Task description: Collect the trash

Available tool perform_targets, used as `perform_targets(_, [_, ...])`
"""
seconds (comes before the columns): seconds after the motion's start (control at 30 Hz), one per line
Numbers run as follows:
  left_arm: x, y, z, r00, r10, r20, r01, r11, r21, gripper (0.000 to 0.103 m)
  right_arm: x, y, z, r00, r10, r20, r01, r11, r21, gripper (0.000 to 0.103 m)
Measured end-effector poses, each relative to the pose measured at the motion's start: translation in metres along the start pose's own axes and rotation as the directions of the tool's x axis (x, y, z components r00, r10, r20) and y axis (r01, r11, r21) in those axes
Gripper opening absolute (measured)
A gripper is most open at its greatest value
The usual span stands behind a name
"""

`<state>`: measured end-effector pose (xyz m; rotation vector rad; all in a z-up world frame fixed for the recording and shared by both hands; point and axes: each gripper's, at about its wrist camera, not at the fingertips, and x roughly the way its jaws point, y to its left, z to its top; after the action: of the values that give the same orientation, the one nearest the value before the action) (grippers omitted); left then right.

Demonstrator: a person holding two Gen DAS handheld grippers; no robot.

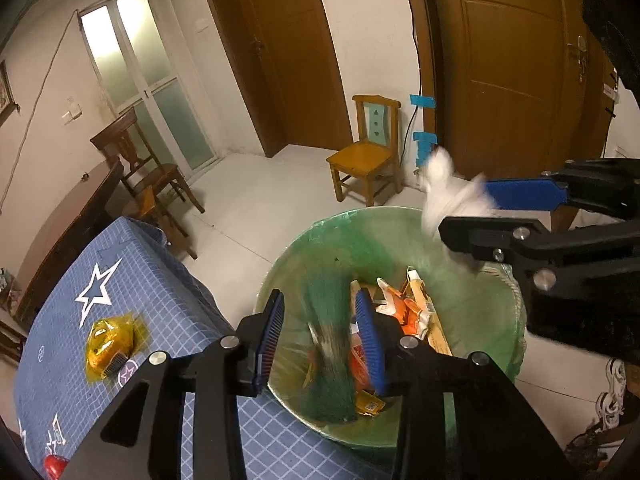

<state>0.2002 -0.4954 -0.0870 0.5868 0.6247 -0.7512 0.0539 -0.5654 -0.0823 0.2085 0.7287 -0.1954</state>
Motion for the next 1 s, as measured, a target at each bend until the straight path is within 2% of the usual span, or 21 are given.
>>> perform_targets(0.4, [-0.006,0.009,-0.012,1.0,-0.001,0.013,0.001,1.0,0.002,0.039,-0.006,-0.001,-0.01,1.0,-0.005,0.002,0.005,1.0,0.011,0.039])
perform_targets(0.47, [-0.013,0.008,-0.018,1.0,-0.015,0.016,0.015,1.0,-0.002,0.039,-0.013,0.001,-0.015,1.0,-0.004,0.009,0.004,1.0,0.02,0.039])
perform_targets(0.57, [-0.029,0.006,-0.031,0.999,-0.028,0.038,0.028,1.0,-0.011,0.042,-0.037,0.009,-0.034,0.998,-0.046,0.052,0.044,0.999,0.031,0.039])
perform_targets(0.6, [-0.038,0.006,-0.037,0.998,-0.032,0.05,0.033,0.999,-0.018,0.05,-0.044,0.011,-0.041,0.996,-0.054,0.064,0.051,0.998,0.042,0.043])
perform_targets(0.63, [-0.047,0.006,-0.044,0.997,-0.031,0.069,0.032,0.999,-0.024,0.062,-0.053,0.011,-0.048,0.995,-0.064,0.079,0.06,0.996,0.061,0.053])
perform_targets(0.7, [-0.068,0.004,-0.06,0.993,-0.011,0.12,0.015,0.999,-0.033,0.071,-0.077,0.012,-0.07,0.986,-0.103,0.131,0.088,0.99,0.113,0.068])
perform_targets(0.77, [-0.084,0.002,-0.072,0.99,-0.013,0.142,0.019,0.999,-0.043,0.077,-0.096,0.013,-0.088,0.978,-0.13,0.165,0.105,0.983,0.154,0.074])
perform_targets(0.83, [-0.102,0.006,-0.087,0.985,-0.047,0.167,0.064,0.993,-0.097,0.082,-0.109,0.016,-0.107,0.972,-0.15,0.178,0.116,0.975,0.188,0.083])
perform_targets(0.87, [-0.112,0.007,-0.095,0.98,-0.07,0.184,0.093,0.988,-0.124,0.084,-0.117,0.019,-0.118,0.971,-0.158,0.18,0.12,0.971,0.205,0.084])
perform_targets(1.0, [-0.143,0.002,-0.116,0.972,-0.1,0.211,0.134,0.979,-0.154,0.094,-0.138,0.033,-0.142,0.965,-0.174,0.194,0.13,0.967,0.219,0.092])
